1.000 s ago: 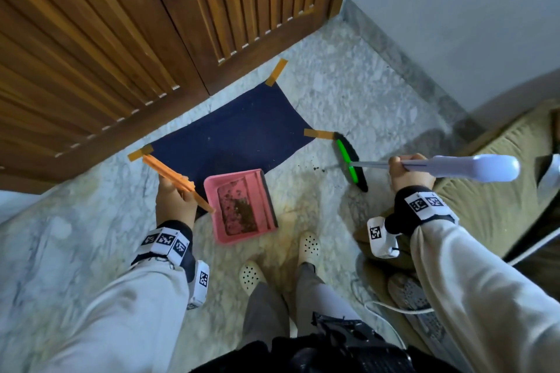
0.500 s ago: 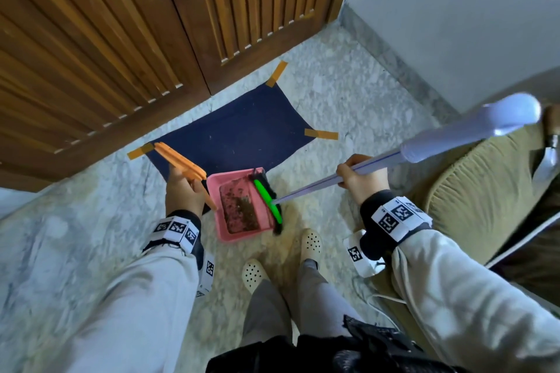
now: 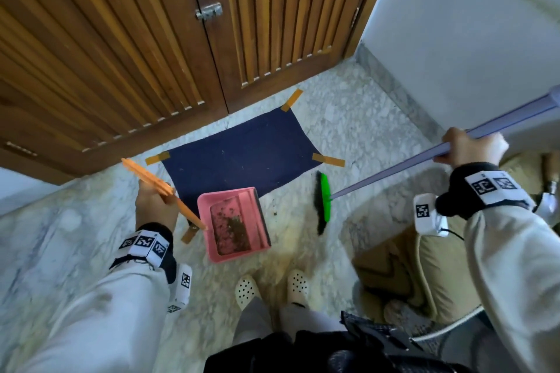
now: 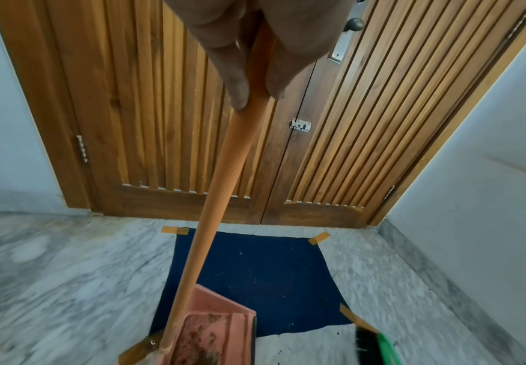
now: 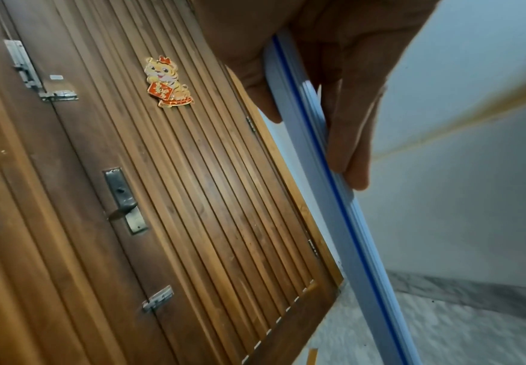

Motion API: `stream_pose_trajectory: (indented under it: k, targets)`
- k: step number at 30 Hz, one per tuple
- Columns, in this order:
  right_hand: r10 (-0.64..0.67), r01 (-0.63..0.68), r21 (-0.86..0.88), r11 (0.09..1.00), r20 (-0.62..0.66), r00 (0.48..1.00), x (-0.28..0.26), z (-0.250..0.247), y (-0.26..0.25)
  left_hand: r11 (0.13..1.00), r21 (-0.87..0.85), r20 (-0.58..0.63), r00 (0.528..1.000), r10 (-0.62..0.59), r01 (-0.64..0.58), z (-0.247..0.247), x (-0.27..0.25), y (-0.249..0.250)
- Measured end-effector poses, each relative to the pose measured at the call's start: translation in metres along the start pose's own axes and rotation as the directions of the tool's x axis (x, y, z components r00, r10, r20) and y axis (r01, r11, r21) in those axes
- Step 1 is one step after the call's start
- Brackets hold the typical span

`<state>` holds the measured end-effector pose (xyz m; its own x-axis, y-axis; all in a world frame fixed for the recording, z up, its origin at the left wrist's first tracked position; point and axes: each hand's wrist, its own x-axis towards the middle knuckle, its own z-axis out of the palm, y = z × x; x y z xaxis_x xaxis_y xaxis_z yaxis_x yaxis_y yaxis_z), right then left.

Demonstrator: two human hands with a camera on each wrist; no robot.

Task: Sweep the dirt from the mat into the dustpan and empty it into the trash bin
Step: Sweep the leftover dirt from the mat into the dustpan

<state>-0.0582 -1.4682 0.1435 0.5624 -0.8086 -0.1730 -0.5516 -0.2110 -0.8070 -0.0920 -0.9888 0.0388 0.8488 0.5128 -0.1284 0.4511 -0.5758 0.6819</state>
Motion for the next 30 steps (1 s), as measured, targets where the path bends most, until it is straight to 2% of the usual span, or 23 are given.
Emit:
stream_pose_trajectory:
  k: [2,4,6,8,10,16,20,22,25,30]
  targets:
    - [-0.039,0.039,-0.014,0.999,-0.001,0.999,0.008,0.003,0.004,1.0,0.016,-0.01,1.0,-0.005,0.005,-0.002,-0.006,0.005]
    - [-0.091,0.094,-0.101,0.99,0.035,0.995,0.01,0.016,0.014,0.999,0.037,-0.021,0.999,-0.024,0.025,0.0,-0.015,0.01]
    - [-0.091,0.134,-0.253,0.958,0.174,0.981,0.006,0.039,0.03,0.997,0.054,-0.02,0.999,-0.05,0.051,0.007,-0.027,0.016]
    - [-0.09,0.231,-0.372,0.899,0.359,0.929,-0.01,0.066,0.049,0.995,0.059,-0.013,0.997,-0.082,0.083,0.016,-0.043,0.021]
    - [-0.116,0.317,-0.341,0.885,0.498,0.859,-0.03,0.091,0.064,0.995,0.024,-0.003,0.996,-0.093,0.093,0.024,-0.052,0.028]
    - [-0.026,0.157,-0.134,0.979,0.674,0.738,-0.074,0.103,0.072,0.996,0.045,-0.014,0.997,-0.073,0.074,0.037,-0.049,0.031]
    - [-0.059,0.194,-0.096,0.976,0.745,0.665,-0.076,0.099,0.067,0.995,0.034,-0.043,0.995,-0.093,0.094,0.036,-0.048,0.028]
    - [-0.098,0.181,-0.039,0.983,0.719,0.688,-0.077,0.096,0.057,0.99,0.02,-0.053,0.989,-0.138,0.14,0.031,-0.048,0.024]
    - [-0.126,0.156,0.007,0.988,0.63,0.766,-0.071,0.089,0.044,0.981,-0.008,-0.081,0.978,-0.193,0.193,0.017,-0.046,0.005]
    - [-0.135,0.149,0.003,0.989,0.439,0.888,-0.062,0.067,0.02,0.983,-0.035,-0.11,0.977,-0.184,0.181,-0.02,-0.047,-0.028]
